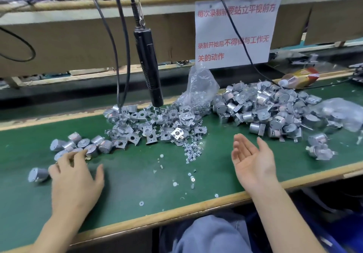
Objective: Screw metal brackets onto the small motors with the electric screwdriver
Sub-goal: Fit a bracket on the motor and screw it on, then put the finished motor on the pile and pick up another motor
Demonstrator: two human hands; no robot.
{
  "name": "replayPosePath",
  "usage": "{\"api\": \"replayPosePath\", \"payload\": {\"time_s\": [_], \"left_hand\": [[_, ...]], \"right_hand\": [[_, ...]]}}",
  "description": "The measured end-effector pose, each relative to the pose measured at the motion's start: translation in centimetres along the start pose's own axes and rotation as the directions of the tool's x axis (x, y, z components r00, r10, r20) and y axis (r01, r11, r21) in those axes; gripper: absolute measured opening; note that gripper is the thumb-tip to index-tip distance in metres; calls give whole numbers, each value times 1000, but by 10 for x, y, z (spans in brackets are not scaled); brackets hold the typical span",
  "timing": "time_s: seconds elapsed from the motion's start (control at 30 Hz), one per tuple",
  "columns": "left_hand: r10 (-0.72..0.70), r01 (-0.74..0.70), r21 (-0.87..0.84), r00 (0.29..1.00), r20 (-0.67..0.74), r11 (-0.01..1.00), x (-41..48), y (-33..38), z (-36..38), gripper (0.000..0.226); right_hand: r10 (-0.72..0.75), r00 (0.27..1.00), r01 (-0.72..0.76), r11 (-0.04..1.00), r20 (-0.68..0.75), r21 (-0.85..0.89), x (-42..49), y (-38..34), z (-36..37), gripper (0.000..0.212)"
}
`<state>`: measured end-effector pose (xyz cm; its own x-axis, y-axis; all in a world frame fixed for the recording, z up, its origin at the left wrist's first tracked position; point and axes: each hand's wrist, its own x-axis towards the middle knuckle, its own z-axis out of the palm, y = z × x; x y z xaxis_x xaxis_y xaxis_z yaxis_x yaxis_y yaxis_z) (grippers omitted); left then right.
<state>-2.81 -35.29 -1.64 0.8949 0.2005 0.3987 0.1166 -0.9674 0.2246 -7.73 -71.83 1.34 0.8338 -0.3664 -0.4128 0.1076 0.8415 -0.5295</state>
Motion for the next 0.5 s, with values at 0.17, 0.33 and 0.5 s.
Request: {"api": "replayPosePath", "payload": {"time_s": [0.17,0.33,0.5], "left_hand": [[10,-12,47,999,44,999,3,-10,1,36],[30,-23,-92,997,75,996,-1,-4,-11,39],[245,-200,-383,967,74,902,-22,23,-29,26]], "right_hand": [[-165,965,248,828,205,-502,-8,34,38,32],[-138,837,538,393,530,-746,0,52,106,87],[38,680,654,418,732,-630,10,74,160,61]]}}
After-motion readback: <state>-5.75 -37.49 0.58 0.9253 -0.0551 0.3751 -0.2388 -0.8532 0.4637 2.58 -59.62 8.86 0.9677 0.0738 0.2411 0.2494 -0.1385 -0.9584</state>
